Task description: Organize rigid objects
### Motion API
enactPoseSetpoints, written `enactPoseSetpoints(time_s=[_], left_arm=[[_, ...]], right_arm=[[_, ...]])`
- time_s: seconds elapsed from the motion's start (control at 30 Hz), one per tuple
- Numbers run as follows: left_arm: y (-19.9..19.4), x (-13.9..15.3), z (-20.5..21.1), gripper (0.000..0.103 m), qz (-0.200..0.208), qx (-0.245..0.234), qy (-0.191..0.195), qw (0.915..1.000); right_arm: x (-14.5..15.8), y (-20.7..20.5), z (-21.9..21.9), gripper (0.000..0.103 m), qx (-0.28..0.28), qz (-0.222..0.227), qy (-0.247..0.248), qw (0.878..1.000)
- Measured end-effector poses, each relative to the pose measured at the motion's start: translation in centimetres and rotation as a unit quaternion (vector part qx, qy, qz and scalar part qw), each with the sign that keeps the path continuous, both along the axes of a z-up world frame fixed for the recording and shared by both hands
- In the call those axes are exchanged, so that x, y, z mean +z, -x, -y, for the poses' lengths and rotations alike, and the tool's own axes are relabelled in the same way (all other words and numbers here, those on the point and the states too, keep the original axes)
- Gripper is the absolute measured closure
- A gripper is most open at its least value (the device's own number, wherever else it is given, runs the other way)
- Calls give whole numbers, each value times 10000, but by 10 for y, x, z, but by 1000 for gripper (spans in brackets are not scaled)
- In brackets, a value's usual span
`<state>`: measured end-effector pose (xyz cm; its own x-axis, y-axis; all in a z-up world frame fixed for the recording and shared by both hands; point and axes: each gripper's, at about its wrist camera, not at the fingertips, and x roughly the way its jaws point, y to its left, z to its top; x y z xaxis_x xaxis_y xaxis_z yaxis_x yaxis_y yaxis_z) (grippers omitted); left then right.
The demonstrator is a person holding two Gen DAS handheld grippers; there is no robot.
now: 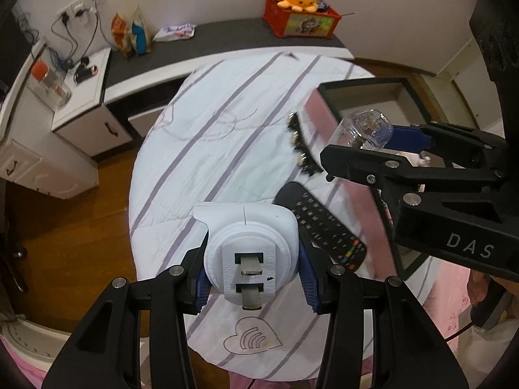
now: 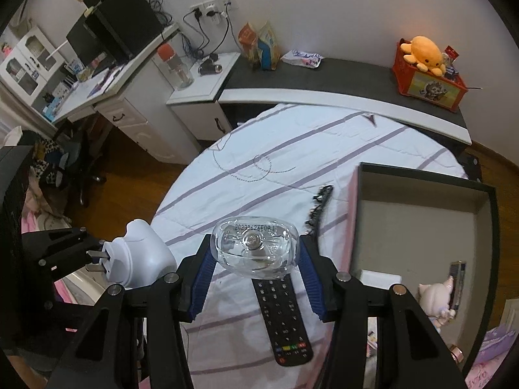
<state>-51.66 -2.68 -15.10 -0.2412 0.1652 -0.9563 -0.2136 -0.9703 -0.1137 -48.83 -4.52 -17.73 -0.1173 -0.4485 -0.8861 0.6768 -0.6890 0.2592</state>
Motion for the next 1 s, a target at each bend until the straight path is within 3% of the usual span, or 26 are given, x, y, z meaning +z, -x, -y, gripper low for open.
enactPoseSetpoints(time_s=[0.27,0.47,0.77,1.0], left_arm=[[9,33,-48,57,-269,-364,3,9990],[20,42,-101,57,-333,-792,-87,9963],[55,23,-177,57,-155,-1264,-156,9917],[89,-11,-203,57,43,-1301,-101,9914]], right_arm=[[27,17,-52,52,-421,-163,147,9989],[34,39,-106,52,-855,-273,108,9959],[17,75,-171,52,-1408,-257,-129,9896],[-14,108,-185,52,-1515,-134,-217,9881]])
